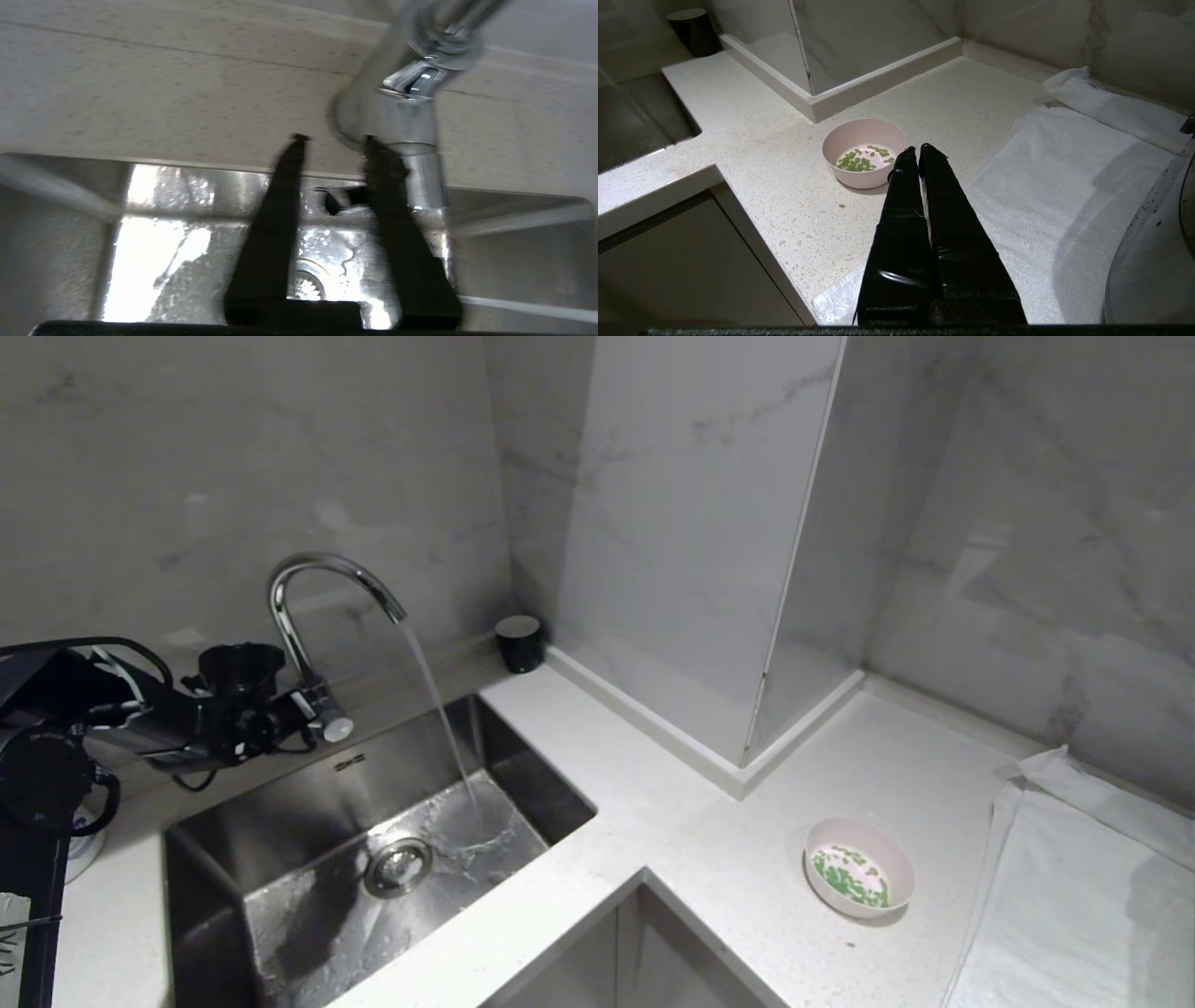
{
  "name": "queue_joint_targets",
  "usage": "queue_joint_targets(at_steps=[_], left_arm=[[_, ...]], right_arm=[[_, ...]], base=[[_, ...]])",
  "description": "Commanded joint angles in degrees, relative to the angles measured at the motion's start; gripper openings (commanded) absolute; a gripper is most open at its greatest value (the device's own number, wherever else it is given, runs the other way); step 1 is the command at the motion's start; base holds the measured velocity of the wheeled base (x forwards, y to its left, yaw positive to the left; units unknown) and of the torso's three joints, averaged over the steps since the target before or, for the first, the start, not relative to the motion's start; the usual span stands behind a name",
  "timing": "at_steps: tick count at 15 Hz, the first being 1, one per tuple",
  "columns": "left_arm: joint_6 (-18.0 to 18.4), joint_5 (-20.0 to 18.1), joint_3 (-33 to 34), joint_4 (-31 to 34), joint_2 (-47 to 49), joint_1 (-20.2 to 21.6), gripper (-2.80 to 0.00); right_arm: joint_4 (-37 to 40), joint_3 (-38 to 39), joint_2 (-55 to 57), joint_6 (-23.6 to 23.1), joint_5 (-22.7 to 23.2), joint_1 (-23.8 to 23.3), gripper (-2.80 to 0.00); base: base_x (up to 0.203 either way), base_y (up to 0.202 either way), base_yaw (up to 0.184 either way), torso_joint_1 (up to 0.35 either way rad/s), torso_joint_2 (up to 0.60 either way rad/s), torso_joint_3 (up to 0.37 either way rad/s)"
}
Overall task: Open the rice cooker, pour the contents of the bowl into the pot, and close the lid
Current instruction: Turn on the tap
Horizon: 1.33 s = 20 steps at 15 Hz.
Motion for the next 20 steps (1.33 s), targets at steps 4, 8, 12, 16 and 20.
queue_joint_targets(at_steps=[4, 8, 12, 16, 20], left_arm=[[-0.35, 0.00, -0.24, -0.50, 0.04, 0.02, 0.00], [-0.73, -1.45, 6.69, -0.66, -6.59, -0.89, 0.00], [-0.80, -4.17, 15.73, -0.84, -17.64, -2.88, 0.00], [-0.73, -7.25, 24.84, -0.88, -30.44, -5.84, 0.00], [-0.64, -9.49, 34.20, -0.80, -42.37, -16.62, 0.00]], right_arm=[[0.00, 0.15, 0.00, 0.01, 0.02, 0.00, -2.80], [-0.04, 0.09, 0.00, 0.01, 0.02, 0.00, -2.80], [-0.05, 0.09, 0.00, -0.01, -0.04, 0.00, -2.80], [0.02, 0.09, 0.00, 0.01, 0.04, 0.00, -2.80], [-0.01, 0.18, -0.06, -0.04, 0.00, 0.00, -2.80]], base=[[0.000, 0.000, 0.000, 0.000, 0.00, 0.000], [0.000, 0.000, 0.000, 0.000, 0.00, 0.000], [0.000, 0.000, 0.000, 0.000, 0.00, 0.000], [0.000, 0.000, 0.000, 0.000, 0.00, 0.000], [0.000, 0.000, 0.000, 0.000, 0.00, 0.000]])
